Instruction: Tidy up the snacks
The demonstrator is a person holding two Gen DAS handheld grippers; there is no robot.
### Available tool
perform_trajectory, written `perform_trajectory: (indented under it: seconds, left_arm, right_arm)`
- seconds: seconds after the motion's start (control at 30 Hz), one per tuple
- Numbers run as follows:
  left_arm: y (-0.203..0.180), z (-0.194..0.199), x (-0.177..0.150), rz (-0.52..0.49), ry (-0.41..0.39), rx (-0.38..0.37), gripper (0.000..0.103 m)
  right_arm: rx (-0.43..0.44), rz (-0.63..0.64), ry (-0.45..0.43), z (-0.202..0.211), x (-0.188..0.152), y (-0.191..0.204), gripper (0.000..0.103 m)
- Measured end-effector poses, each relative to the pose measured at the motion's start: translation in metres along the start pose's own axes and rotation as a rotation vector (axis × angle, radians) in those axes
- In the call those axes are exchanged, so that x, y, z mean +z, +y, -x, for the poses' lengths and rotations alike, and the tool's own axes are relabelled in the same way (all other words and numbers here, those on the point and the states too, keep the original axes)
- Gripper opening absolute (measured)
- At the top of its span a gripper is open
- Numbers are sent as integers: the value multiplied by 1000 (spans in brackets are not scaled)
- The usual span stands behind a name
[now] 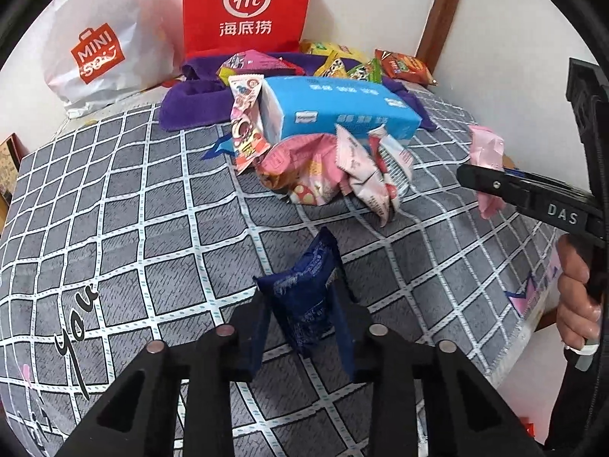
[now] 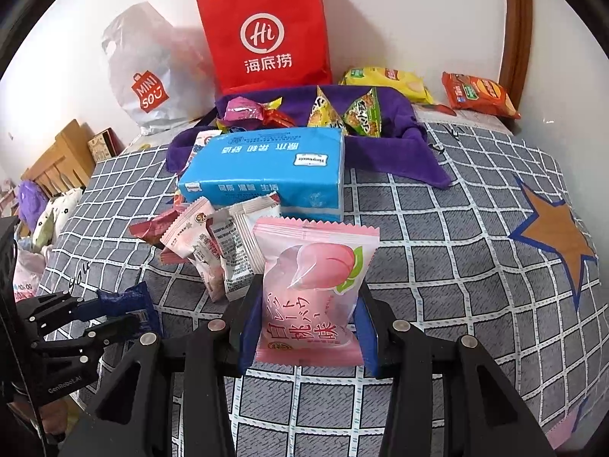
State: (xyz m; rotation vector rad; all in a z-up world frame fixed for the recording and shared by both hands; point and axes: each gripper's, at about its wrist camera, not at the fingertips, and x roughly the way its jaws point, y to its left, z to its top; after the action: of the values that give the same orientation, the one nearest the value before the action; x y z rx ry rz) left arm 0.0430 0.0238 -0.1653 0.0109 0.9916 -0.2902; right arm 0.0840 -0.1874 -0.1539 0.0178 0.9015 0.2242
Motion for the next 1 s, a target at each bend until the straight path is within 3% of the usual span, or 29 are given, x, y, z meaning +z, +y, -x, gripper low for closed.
perform_trajectory:
  seconds: [0.3,0.73,1.0]
  left_arm:
    - [0,9,4,8,-17,-37,19]
    - [5,24,22,47,-45,-86,17]
    - [1,37,58,50,-92,-105,17]
  right_arm:
    - [2,8,-17,7,7,0,44]
    - [24,7,-52,21,23,1,44]
    - [56,38,-97,35,45,10,44]
